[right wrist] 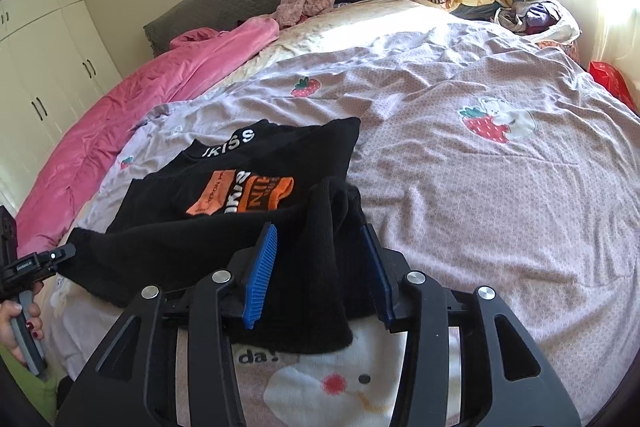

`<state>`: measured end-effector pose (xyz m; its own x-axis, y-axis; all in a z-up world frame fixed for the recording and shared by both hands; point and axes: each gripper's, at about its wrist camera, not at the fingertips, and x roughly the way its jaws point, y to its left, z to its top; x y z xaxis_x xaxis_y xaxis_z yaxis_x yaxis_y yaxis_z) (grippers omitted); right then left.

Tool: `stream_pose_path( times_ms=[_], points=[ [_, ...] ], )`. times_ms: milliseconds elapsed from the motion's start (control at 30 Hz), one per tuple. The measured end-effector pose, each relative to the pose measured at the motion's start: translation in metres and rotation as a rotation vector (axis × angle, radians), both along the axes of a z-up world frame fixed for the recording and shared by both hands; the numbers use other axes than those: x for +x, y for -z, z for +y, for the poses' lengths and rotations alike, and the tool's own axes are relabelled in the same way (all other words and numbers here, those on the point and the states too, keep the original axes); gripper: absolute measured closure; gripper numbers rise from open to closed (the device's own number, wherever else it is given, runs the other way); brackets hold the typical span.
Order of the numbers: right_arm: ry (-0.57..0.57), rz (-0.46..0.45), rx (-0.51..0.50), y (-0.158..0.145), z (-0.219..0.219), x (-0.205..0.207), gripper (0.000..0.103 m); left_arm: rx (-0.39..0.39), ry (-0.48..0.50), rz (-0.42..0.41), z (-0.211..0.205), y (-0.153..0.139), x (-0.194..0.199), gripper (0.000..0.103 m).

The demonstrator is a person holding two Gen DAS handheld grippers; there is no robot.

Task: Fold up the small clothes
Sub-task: 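Lift the grasped side with the right gripper and fold it over the socks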

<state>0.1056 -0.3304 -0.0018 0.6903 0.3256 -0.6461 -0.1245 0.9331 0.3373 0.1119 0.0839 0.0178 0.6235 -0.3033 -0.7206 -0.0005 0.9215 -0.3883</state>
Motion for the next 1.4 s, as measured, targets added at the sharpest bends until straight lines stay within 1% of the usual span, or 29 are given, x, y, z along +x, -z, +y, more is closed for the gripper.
stream_pose_path(
  times_ms=[200,333,400,467,500,533,567,600,667,700,733,833,933,1000,1100,1233,1333,1400],
  points=[
    [-0.033,0.047,0.002,0.009,0.004,-0.013,0.061,-0.011,0.025,0.039,-0.003,0.019,-0.018,0.052],
    [-0.056,0.069,0.006,0.015,0.01,-0.017,0.062,-0.023,0.021,0.033,-0.001,0.021,-0.02,0.052],
    [-0.061,0.076,0.015,0.016,0.012,-0.017,0.067,-0.019,0.009,0.034,0.001,0.02,-0.017,0.052],
    [-0.067,0.077,0.019,0.015,0.014,-0.015,0.077,-0.005,-0.009,0.027,0.005,0.017,-0.015,0.052],
    [-0.071,0.074,0.02,0.014,0.014,-0.014,0.08,0.002,-0.016,0.023,0.007,0.015,-0.013,0.052],
    [-0.074,0.072,0.023,0.013,0.014,-0.013,0.086,0.007,-0.021,0.018,0.008,0.014,-0.012,0.053],
    [-0.075,0.071,0.028,0.012,0.013,-0.012,0.09,0.0,-0.02,0.017,0.009,0.012,-0.01,0.053],
    [-0.08,0.073,0.033,0.011,0.013,-0.01,0.091,-0.008,-0.015,0.016,0.009,0.011,-0.009,0.054],
    [-0.084,0.072,0.036,0.01,0.014,-0.007,0.095,-0.024,0.009,0.019,0.006,0.01,-0.004,0.072],
    [-0.086,0.071,0.039,0.009,0.014,-0.005,0.095,-0.024,0.013,0.022,0.005,0.01,-0.002,0.09],
    [-0.087,0.068,0.047,0.008,0.014,-0.003,0.096,-0.019,0.014,0.028,0.004,0.01,0.002,0.1],
    [-0.079,0.056,0.069,0.004,0.014,0.002,0.097,-0.03,0.008,0.032,0.005,0.009,0.011,0.101],
    [-0.064,0.027,0.096,-0.006,0.009,0.01,0.097,-0.059,0.008,0.011,0.01,-0.003,0.023,0.101],
    [-0.054,0.004,0.118,-0.016,0.005,0.021,0.097,-0.068,0.007,-0.017,0.013,-0.017,0.034,0.101],
    [-0.031,-0.036,0.132,-0.03,-0.001,0.037,0.097,-0.048,0.002,-0.05,0.013,-0.036,0.049,0.101],
    [0.0,-0.057,0.147,-0.039,-0.006,0.061,0.097,-0.019,-0.025,-0.081,0.015,-0.056,0.073,0.101],
    [0.031,-0.068,0.122,-0.042,-0.005,0.077,0.097,0.0,-0.043,-0.087,0.015,-0.058,0.088,0.101],
    [0.049,-0.068,0.094,-0.039,-0.004,0.09,0.097,0.0,-0.061,-0.079,0.014,-0.054,0.098,0.101]
  ],
)
